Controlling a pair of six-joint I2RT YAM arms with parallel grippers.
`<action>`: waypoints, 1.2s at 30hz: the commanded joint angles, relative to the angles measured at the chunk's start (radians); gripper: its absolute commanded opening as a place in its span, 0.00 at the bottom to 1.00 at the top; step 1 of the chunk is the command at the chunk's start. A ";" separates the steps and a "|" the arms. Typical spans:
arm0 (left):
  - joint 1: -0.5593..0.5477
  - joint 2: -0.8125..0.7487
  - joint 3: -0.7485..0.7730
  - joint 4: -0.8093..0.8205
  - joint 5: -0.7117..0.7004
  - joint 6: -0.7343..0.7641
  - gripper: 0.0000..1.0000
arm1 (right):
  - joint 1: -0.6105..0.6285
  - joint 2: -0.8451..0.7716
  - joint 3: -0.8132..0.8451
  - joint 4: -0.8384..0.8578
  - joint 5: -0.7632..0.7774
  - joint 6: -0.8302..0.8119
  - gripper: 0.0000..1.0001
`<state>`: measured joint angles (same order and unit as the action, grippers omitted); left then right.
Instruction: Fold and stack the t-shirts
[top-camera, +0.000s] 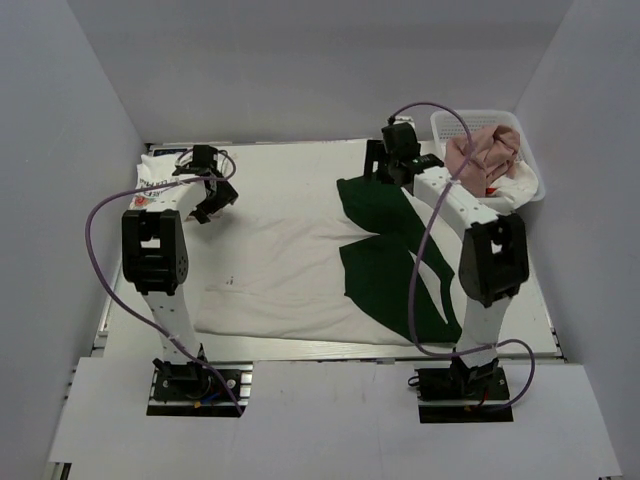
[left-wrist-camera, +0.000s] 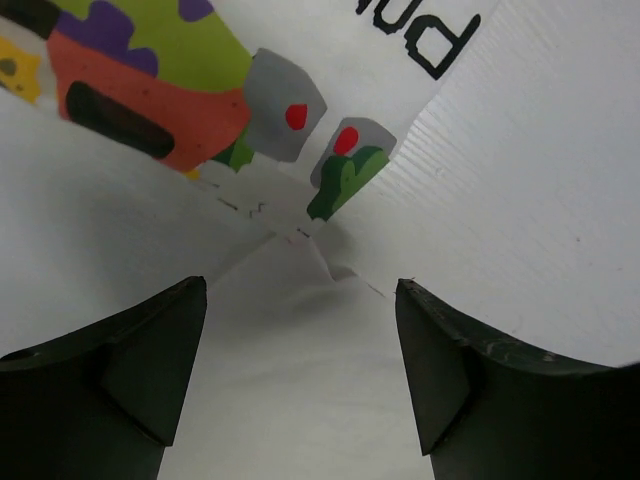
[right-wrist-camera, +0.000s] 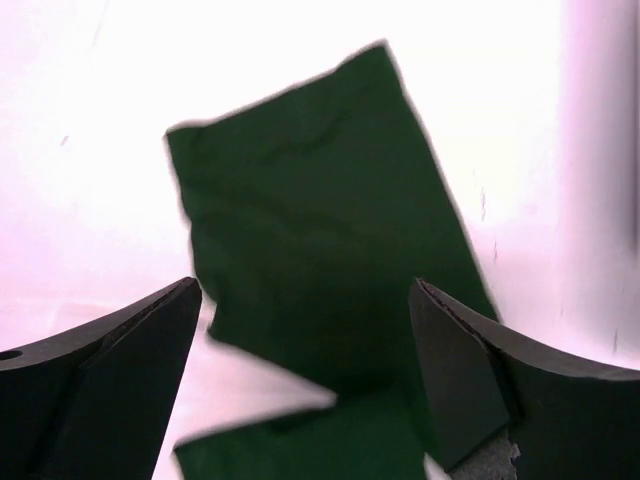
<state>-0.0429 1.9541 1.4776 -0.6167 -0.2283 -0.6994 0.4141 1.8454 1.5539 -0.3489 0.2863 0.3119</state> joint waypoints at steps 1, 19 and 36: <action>0.000 0.017 0.070 -0.014 0.001 0.060 0.85 | -0.037 0.107 0.159 -0.039 0.030 -0.079 0.90; -0.012 0.204 0.133 0.002 0.041 0.060 0.45 | -0.124 0.538 0.526 0.050 -0.140 -0.243 0.90; -0.003 0.164 0.177 -0.008 0.037 0.089 0.62 | -0.147 0.726 0.640 0.122 -0.210 -0.160 0.90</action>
<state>-0.0540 2.1304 1.6012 -0.6109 -0.1860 -0.6266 0.2775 2.5744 2.2044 -0.2562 0.1158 0.1284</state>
